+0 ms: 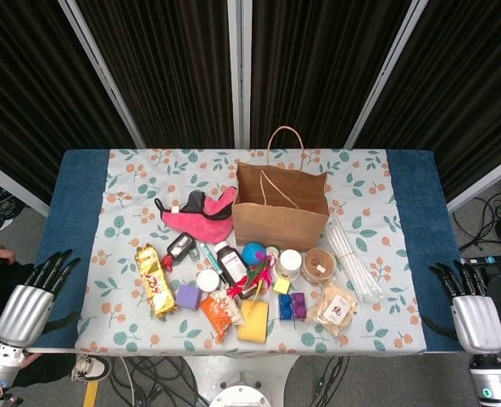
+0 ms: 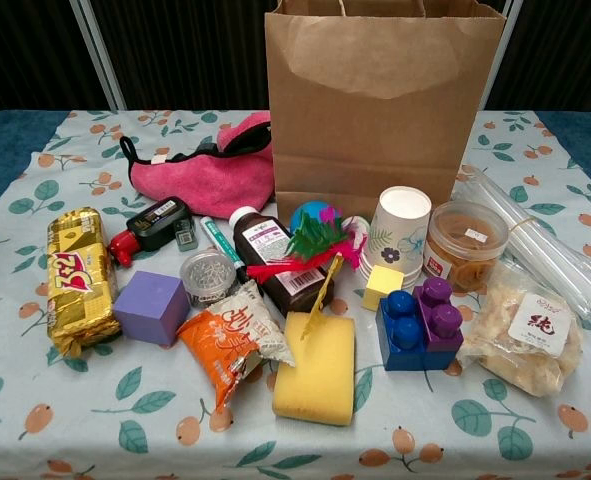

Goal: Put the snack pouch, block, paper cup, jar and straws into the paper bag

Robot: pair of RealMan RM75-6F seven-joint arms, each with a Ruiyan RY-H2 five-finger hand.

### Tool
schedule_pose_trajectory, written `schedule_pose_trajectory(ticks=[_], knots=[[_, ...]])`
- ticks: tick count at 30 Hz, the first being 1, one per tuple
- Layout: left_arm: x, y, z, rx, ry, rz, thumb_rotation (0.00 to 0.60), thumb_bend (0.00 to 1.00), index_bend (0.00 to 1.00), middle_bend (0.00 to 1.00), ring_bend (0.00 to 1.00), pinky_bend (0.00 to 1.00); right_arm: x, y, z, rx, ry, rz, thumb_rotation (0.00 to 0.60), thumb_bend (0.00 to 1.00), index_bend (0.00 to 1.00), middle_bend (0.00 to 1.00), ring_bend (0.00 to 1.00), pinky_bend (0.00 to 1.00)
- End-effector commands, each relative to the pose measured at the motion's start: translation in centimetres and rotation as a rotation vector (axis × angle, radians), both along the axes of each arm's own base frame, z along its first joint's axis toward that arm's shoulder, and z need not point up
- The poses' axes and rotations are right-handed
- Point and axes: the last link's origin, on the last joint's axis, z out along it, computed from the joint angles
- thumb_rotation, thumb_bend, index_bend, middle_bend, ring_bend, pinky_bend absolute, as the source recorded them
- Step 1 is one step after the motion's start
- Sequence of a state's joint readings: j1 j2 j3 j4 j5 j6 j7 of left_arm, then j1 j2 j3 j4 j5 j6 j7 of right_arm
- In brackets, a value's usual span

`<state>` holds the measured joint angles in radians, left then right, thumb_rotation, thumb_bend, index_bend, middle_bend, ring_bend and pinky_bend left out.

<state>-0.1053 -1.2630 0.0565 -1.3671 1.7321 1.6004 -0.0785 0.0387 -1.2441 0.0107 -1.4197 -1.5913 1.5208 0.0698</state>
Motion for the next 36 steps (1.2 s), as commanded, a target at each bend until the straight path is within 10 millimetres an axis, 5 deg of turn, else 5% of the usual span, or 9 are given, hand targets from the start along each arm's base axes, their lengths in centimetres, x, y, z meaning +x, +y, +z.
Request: schedule_pose_trajectory(ticks=[1,9,23,36], knots=[[0.0,0.0,-0.1,-0.001,-0.003,0.001,0.6,0.03,0.12,0.14,0.08,0.22,0.1,-0.1,-0.1,0.004,0.002,0.001,0.6,0.0,0.15,0.14,0.0,0.0],[0.0,-0.3,-0.1,-0.013,-0.005,-0.006,0.6,0.03,0.12,0.14,0.08,0.22,0.8,-0.1,-0.5,0.02,0.007,0.03,0.6,0.0,0.15,0.15,0.0,0.0],[-0.4,-0.2,-0.1,0.009,-0.013,0.005,0.6,0.03,0.12,0.13,0.08,0.22,5.1,-0.3,-4.6,0.24,0.232,0.321,0.6,0.0,0.15,0.18,0.0,0.0],[-0.4,0.2,-0.3,0.002,-0.015,0.007,0.6,0.03,0.12,0.13,0.08,0.22,4.4,-0.7,-7.1,0.341,0.397,0.357,0.6,0.0,0.15,0.19,0.0,0.0]])
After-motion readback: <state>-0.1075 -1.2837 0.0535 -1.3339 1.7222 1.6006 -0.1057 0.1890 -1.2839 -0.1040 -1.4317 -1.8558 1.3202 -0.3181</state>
